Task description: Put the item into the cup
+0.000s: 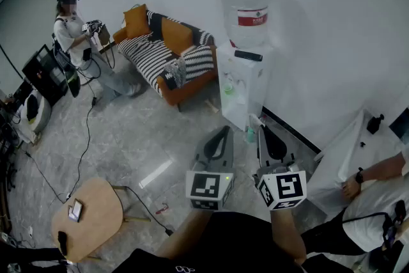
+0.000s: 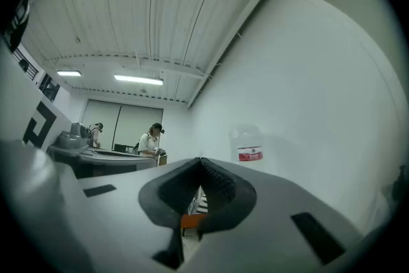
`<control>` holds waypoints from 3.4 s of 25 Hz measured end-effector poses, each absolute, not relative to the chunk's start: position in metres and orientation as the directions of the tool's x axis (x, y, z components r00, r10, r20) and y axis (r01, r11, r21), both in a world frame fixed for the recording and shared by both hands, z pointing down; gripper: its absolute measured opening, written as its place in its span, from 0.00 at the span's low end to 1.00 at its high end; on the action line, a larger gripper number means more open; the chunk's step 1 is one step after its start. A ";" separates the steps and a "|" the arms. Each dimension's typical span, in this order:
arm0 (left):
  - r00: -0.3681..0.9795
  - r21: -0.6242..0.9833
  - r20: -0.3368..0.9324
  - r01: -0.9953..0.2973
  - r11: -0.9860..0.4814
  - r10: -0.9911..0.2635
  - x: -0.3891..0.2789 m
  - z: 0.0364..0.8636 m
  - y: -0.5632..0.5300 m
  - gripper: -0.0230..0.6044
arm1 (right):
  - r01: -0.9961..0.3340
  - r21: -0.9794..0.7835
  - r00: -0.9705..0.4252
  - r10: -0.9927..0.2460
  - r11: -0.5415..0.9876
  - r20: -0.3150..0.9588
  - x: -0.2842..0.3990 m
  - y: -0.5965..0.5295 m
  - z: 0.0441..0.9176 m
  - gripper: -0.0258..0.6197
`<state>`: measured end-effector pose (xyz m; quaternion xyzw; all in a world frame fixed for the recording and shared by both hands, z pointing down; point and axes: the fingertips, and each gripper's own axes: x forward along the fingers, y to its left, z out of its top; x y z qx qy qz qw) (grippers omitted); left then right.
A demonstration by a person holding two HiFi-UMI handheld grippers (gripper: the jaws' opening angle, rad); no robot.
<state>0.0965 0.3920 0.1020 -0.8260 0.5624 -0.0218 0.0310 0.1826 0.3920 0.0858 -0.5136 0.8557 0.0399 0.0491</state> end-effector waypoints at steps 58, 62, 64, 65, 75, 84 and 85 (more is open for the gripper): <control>0.420 -0.034 0.025 -0.907 -0.421 -0.907 0.072 0.126 0.200 0.06 | -0.895 -0.020 -0.442 -0.892 0.446 -0.100 0.153 0.214 0.106 0.06; 0.373 -0.023 0.088 -0.926 -0.376 -0.924 0.047 0.149 0.163 0.06 | -0.883 -0.014 -0.467 -0.882 0.469 -0.052 0.135 0.175 0.114 0.06; 0.365 0.000 0.132 -0.930 -0.368 -0.922 0.036 0.162 0.145 0.06 | -0.874 -0.021 -0.485 -0.874 0.485 -0.021 0.124 0.156 0.120 0.06; 0.367 0.007 0.148 -0.929 -0.370 -0.918 0.032 0.165 0.135 0.06 | -0.870 -0.026 -0.492 -0.870 0.492 -0.012 0.118 0.145 0.122 0.06; 0.362 0.020 0.179 -0.931 -0.364 -0.915 -0.019 0.165 0.014 0.06 | -0.858 -0.044 -0.513 -0.858 0.512 0.016 0.068 0.027 0.121 0.06; 0.378 0.075 0.160 -0.926 -0.371 -0.912 -0.050 0.171 -0.079 0.06 | -0.882 -0.001 -0.470 -0.880 0.471 0.072 0.061 -0.064 0.134 0.06; 0.370 0.079 0.156 -0.929 -0.362 -0.916 -0.055 0.171 -0.087 0.06 | -0.882 0.010 -0.470 -0.880 0.472 0.075 0.060 -0.071 0.135 0.06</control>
